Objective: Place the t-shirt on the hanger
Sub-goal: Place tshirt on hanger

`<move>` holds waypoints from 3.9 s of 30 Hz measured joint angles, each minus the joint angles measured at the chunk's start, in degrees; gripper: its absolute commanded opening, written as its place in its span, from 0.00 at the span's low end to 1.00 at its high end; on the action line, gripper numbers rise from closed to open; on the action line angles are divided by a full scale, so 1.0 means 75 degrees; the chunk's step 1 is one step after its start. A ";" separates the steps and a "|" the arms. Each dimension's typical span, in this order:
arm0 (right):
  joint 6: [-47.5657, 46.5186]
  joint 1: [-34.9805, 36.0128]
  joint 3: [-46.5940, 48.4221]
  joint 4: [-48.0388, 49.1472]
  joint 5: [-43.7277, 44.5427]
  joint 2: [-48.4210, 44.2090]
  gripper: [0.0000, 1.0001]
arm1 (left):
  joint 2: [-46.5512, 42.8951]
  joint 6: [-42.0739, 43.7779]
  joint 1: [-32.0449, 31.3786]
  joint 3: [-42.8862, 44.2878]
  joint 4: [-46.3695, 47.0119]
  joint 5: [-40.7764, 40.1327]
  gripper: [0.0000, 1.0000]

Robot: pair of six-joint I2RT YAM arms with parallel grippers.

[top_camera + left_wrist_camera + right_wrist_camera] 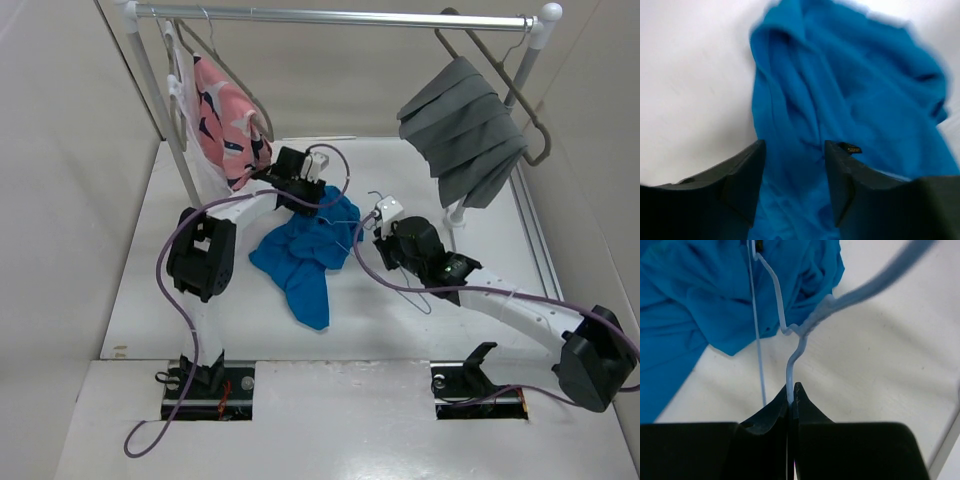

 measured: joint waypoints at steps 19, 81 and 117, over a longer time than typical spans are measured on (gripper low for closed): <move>-0.0731 -0.0449 0.1821 -0.2273 0.0204 0.0187 0.00 | -0.1542 0.1300 -0.0079 -0.2398 -0.1061 0.0679 0.18; -0.0906 0.0117 0.1955 -0.2305 -0.1035 0.0592 0.00 | -0.1163 0.1810 0.0315 -0.1198 -0.0557 0.0959 0.00; -0.1026 0.0146 0.2480 0.0323 0.0493 0.0979 0.00 | -0.1990 0.0079 -0.0452 0.1501 -0.2358 0.3430 0.00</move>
